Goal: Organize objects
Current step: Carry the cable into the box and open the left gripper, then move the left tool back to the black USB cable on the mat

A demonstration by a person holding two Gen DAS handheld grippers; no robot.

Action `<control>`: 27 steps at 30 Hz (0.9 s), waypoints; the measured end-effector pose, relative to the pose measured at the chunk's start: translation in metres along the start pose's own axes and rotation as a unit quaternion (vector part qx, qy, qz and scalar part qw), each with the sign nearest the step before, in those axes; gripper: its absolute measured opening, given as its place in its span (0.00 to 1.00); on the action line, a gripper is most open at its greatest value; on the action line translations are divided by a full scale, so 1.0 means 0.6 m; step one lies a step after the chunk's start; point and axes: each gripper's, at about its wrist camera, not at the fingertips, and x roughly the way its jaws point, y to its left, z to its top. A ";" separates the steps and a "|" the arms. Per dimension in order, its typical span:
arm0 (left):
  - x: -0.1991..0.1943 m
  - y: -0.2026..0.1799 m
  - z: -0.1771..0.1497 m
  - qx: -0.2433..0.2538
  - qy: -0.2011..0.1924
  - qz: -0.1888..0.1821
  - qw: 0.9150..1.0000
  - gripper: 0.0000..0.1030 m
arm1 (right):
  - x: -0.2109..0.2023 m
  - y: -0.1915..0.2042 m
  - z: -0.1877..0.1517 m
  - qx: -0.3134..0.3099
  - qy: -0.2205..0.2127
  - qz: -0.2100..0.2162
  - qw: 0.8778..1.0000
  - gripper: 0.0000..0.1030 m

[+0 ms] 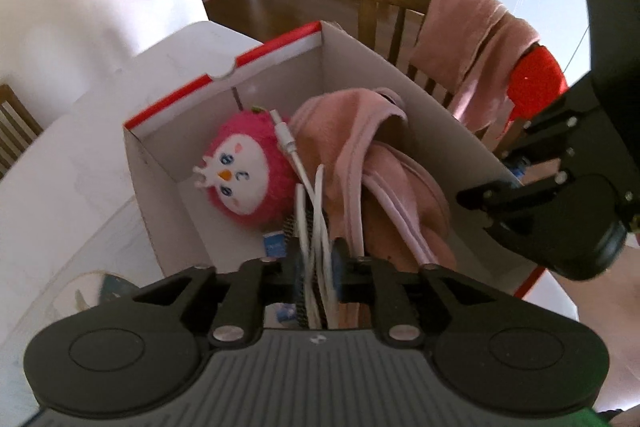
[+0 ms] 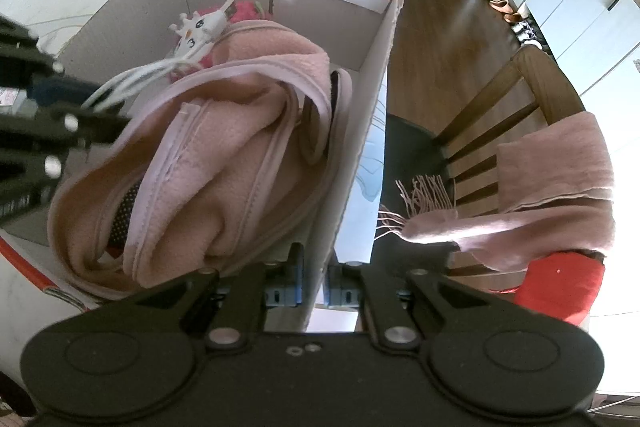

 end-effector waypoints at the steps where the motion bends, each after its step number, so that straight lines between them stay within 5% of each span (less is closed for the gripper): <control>1: 0.000 -0.001 -0.002 -0.002 -0.001 -0.003 1.000 0.36 | 0.000 0.000 0.000 0.000 0.000 0.000 1.000 0.07; 4: -0.009 -0.005 -0.011 -0.001 -0.017 -0.010 1.000 0.70 | 0.000 0.000 0.000 0.000 0.000 0.000 1.000 0.07; 15: -0.076 0.008 -0.031 -0.015 -0.064 -0.053 0.996 0.70 | -0.001 -0.002 0.000 0.001 0.001 0.000 1.000 0.08; 27: -0.150 0.077 -0.066 -0.049 -0.111 -0.030 0.992 0.74 | -0.003 -0.010 -0.001 0.004 0.003 -0.002 1.000 0.06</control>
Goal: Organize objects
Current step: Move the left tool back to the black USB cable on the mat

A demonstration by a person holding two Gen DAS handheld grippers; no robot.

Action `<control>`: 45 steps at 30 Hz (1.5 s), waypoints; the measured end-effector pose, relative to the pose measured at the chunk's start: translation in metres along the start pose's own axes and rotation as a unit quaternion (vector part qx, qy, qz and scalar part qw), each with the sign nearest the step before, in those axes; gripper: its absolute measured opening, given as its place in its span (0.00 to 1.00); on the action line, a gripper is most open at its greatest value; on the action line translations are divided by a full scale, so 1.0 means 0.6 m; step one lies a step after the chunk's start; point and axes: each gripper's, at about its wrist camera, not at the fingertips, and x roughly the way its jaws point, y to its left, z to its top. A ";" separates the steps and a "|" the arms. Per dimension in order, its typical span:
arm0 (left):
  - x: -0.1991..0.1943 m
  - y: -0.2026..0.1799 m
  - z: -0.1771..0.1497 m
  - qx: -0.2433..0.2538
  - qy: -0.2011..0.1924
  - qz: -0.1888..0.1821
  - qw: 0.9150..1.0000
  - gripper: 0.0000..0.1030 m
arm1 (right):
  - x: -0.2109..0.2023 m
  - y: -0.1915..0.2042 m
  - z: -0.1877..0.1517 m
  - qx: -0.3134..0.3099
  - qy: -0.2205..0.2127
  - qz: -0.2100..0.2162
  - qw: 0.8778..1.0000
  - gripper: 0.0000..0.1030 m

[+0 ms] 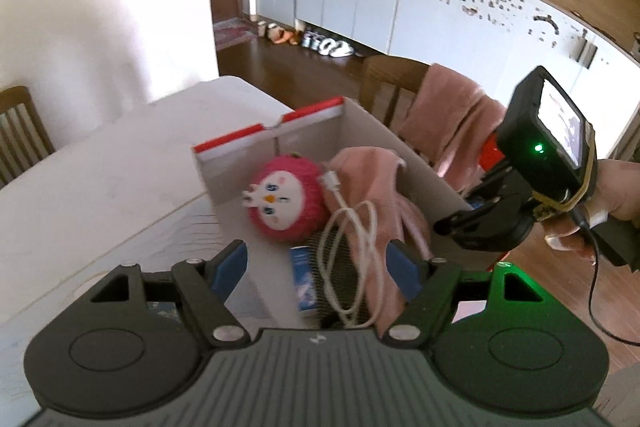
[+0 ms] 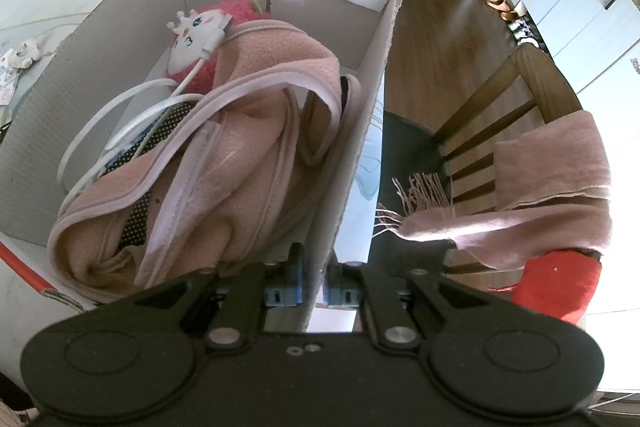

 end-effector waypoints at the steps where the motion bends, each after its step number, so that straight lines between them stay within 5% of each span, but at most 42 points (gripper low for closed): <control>1: -0.005 0.009 -0.003 -0.004 -0.002 0.004 1.000 0.74 | 0.000 -0.001 0.000 0.001 0.001 0.000 1.000 0.06; 13: -0.021 0.118 -0.069 -0.039 0.009 0.065 0.997 0.74 | -0.010 -0.001 0.005 0.000 -0.001 -0.004 1.000 0.06; 32: 0.104 0.214 -0.200 -0.066 0.095 0.107 0.988 0.74 | -0.017 0.000 0.007 0.003 -0.004 -0.012 1.000 0.05; 40: 0.131 0.230 -0.209 -0.073 0.119 0.093 0.986 0.42 | -0.016 0.000 0.007 0.008 -0.003 -0.013 1.000 0.05; 45: 0.130 0.234 -0.210 -0.081 0.122 0.085 0.986 0.32 | -0.016 0.000 0.007 0.009 -0.003 -0.014 1.000 0.05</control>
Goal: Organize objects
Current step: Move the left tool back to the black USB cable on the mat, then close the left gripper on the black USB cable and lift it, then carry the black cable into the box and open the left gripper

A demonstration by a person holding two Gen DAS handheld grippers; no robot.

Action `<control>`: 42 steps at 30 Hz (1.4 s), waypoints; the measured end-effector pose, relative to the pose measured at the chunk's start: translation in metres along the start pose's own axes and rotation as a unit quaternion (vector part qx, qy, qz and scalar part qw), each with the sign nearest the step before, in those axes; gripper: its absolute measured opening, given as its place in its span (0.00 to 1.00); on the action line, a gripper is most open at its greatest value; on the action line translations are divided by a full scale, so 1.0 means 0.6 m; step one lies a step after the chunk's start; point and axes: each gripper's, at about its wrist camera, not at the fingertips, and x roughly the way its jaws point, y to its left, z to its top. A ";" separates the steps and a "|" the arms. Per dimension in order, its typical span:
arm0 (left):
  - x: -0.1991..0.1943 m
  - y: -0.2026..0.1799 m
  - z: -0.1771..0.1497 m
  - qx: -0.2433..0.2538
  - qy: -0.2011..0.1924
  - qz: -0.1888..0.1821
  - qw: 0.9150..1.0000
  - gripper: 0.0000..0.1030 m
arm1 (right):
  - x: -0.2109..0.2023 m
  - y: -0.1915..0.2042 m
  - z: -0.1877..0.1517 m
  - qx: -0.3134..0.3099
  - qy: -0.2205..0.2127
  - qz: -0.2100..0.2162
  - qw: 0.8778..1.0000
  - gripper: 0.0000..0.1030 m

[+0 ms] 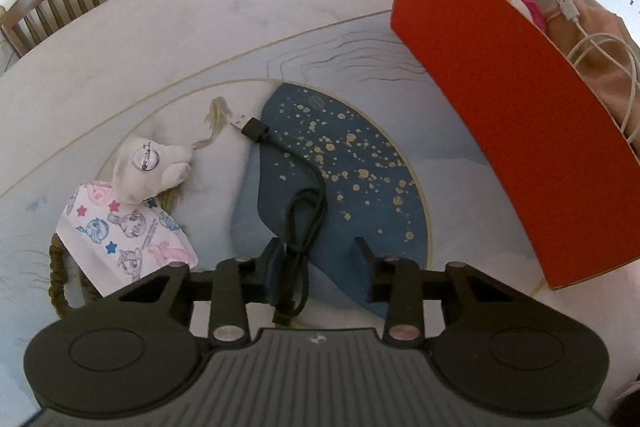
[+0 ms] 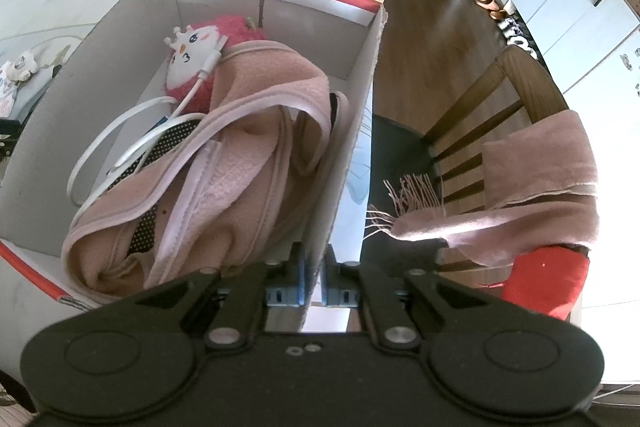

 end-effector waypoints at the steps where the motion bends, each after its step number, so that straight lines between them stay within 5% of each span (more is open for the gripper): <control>1: 0.001 0.001 0.001 -0.002 0.001 0.001 1.000 0.30 | 0.000 0.000 0.000 0.000 0.000 0.000 1.000 0.06; 6: 0.001 0.008 0.005 -0.017 0.002 0.006 1.000 0.11 | -0.001 0.000 0.000 0.001 0.000 0.000 1.000 0.06; 17: -0.022 -0.008 0.010 -0.017 -0.007 0.017 1.000 0.08 | -0.002 -0.001 0.000 0.001 -0.001 0.000 1.000 0.06; 27: -0.112 -0.014 0.032 -0.053 -0.052 -0.026 0.997 0.08 | -0.004 0.000 0.003 -0.003 -0.003 0.000 1.000 0.06; 42: -0.230 -0.118 0.107 -0.008 -0.131 -0.106 0.986 0.08 | -0.005 0.005 0.000 -0.009 -0.006 0.002 1.000 0.05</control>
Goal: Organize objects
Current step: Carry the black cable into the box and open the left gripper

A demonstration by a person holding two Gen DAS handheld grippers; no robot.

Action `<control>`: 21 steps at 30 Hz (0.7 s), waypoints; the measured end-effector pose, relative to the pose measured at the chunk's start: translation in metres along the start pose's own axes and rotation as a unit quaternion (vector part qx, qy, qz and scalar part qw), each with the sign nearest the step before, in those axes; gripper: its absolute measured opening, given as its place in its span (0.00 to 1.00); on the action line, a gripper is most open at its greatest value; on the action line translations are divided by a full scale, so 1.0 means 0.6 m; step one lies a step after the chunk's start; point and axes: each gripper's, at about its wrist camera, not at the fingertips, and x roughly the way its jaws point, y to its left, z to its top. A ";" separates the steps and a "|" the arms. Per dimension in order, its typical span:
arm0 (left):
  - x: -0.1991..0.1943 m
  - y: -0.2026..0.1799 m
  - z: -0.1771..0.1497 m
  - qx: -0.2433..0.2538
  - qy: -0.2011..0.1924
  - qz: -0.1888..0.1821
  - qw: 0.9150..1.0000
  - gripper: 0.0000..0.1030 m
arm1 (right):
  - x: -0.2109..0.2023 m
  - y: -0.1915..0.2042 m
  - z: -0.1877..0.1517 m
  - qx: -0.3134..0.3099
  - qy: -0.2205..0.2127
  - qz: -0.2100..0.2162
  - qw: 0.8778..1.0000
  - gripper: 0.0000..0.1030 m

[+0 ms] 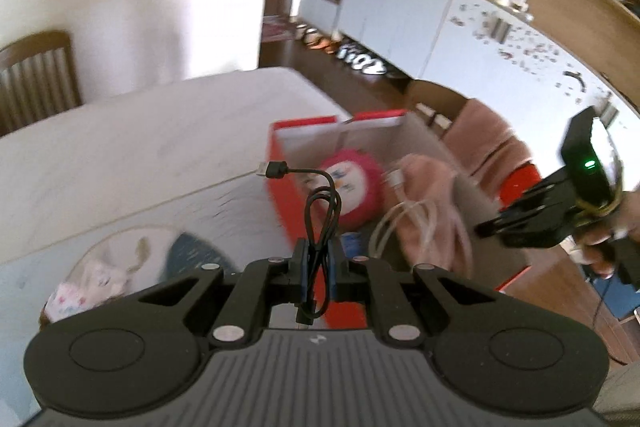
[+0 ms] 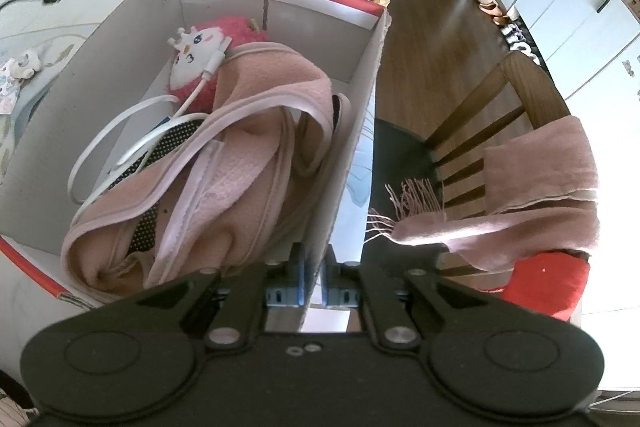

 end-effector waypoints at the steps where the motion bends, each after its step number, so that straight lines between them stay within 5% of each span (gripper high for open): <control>1: 0.001 -0.008 0.004 0.004 -0.002 -0.005 1.000 0.08 | 0.000 0.000 0.000 0.000 0.000 0.000 1.000 0.05; 11: 0.067 -0.089 0.036 0.046 0.016 -0.006 0.999 0.08 | -0.001 -0.002 -0.003 0.000 -0.003 0.001 1.000 0.05; 21: 0.164 -0.128 0.029 0.078 0.072 0.053 0.993 0.08 | -0.002 0.000 -0.002 -0.002 -0.004 0.002 1.000 0.05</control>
